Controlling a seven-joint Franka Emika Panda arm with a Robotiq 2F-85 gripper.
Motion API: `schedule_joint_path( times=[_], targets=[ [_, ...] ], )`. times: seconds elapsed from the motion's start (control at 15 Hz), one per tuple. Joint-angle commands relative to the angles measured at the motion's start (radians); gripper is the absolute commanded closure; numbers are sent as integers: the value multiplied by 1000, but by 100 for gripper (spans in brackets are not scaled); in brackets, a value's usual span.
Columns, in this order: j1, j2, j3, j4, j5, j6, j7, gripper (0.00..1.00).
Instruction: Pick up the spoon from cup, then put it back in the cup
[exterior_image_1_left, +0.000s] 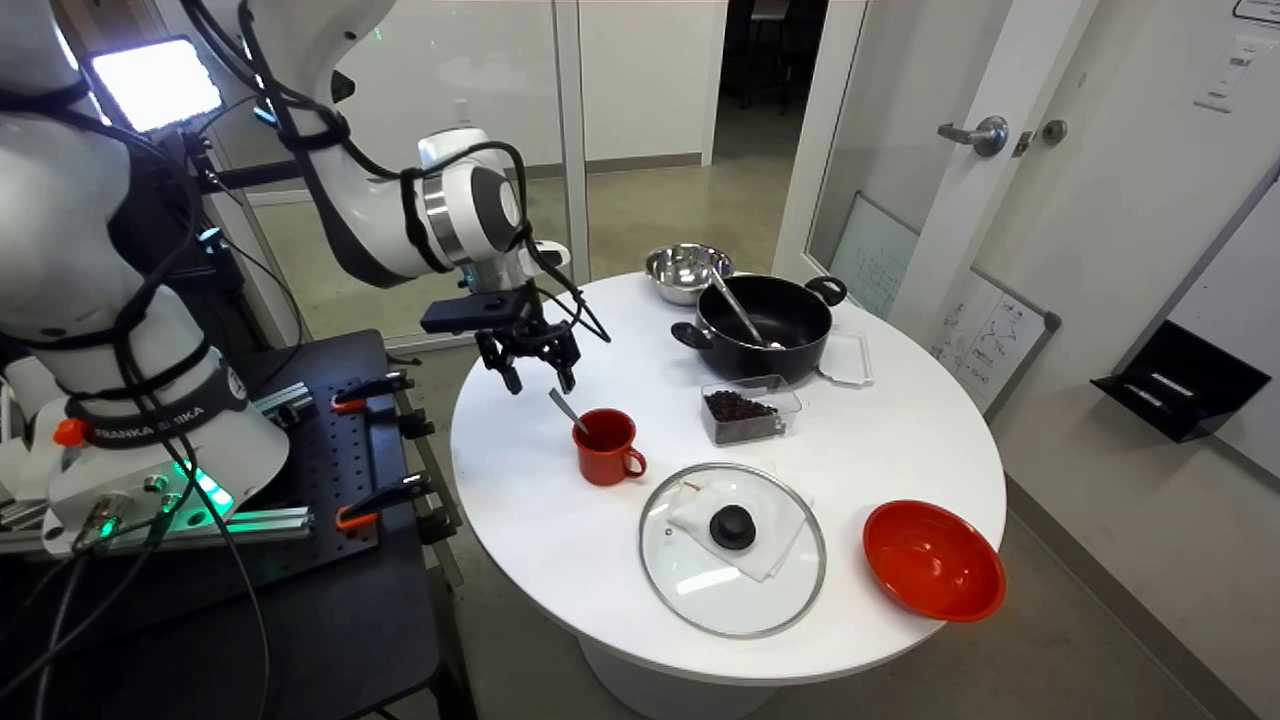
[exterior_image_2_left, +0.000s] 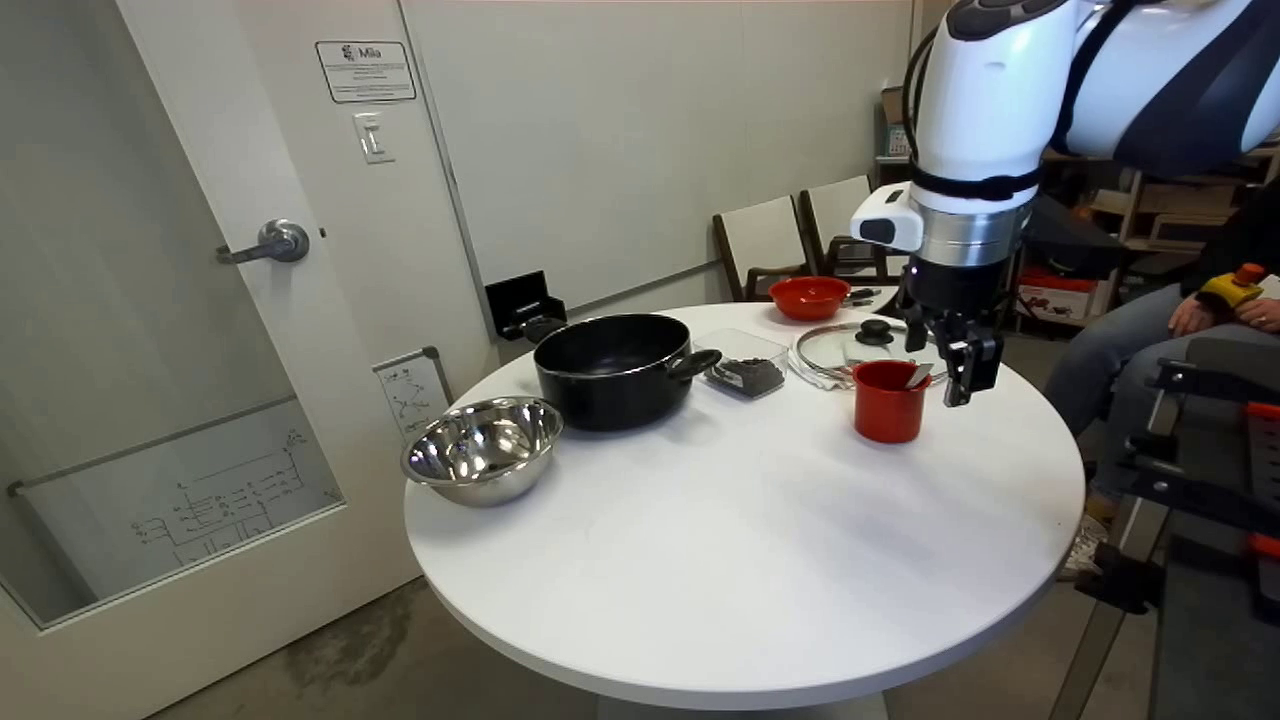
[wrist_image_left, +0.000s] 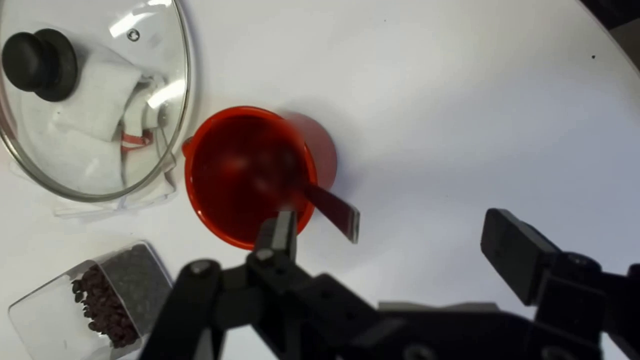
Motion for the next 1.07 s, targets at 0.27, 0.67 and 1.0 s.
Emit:
schedule_joint_path(
  times=[0.27,0.67,1.0],
  targets=[
    [1,7,4,13,13,-4,-18,70],
    [-2,13,7,15,26,0,-40,100],
    [0,-2,8,25,22,-6,-43,99]
  ],
)
